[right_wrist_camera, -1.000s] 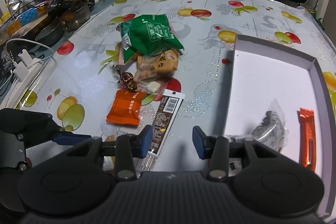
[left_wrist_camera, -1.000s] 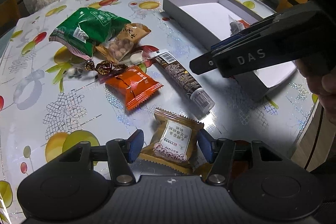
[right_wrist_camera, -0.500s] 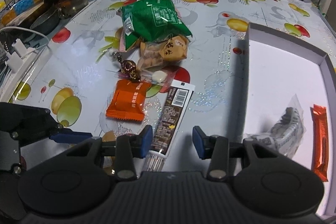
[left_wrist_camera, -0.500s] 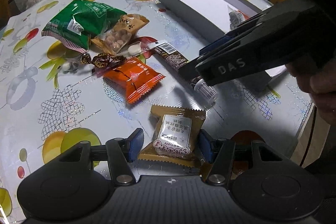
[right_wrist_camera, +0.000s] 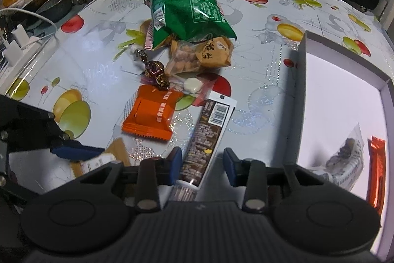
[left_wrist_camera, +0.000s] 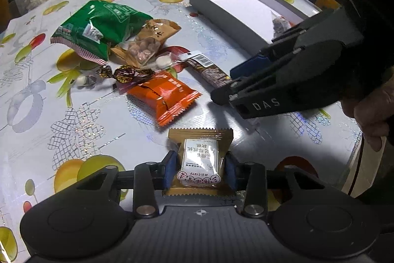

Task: Organize snacks
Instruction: 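Close left tool on tan packet while right tool grasps brown tube snack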

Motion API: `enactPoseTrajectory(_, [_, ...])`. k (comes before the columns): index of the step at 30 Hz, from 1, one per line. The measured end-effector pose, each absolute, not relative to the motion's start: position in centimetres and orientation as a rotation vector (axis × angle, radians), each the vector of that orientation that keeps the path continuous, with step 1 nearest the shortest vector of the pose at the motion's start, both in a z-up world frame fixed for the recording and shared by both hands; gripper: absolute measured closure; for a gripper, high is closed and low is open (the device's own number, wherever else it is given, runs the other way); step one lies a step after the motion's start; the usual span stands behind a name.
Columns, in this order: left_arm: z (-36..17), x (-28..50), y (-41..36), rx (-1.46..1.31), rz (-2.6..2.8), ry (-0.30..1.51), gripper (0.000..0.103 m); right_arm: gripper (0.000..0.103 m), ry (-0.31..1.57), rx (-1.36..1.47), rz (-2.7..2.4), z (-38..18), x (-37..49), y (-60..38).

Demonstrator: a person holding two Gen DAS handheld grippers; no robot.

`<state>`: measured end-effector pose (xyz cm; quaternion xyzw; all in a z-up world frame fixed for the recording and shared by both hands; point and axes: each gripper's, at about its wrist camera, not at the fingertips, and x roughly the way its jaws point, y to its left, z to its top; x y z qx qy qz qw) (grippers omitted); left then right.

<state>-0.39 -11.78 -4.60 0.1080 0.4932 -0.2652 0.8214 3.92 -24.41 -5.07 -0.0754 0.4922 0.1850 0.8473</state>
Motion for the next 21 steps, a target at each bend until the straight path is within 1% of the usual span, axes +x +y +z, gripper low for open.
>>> enactPoseTrajectory(3, [-4.6, -0.1, -11.6, 0.229, -0.556, 1.05, 0.063, 0.069, 1.037, -0.168, 0.394, -5.2, 3.8, -24.2])
enactPoseTrajectory(5, [-4.6, 0.0, -11.4, 0.226, -0.556, 1.052, 0.064, 0.074, 1.036, -0.171, 0.399, -5.2, 3.9, -24.1])
enactPoseTrajectory(13, [-4.4, 0.4, -10.9, 0.224, -0.55, 1.047, 0.067, 0.078, 1.047, -0.108, 0.382, -5.1, 4.3, -24.8])
enactPoseTrajectory(21, [-3.6, 0.6, -10.8, 0.216, -0.549, 1.023, 0.067, 0.08, 1.014, -0.048, 0.36, -3.9, 4.5, -25.8])
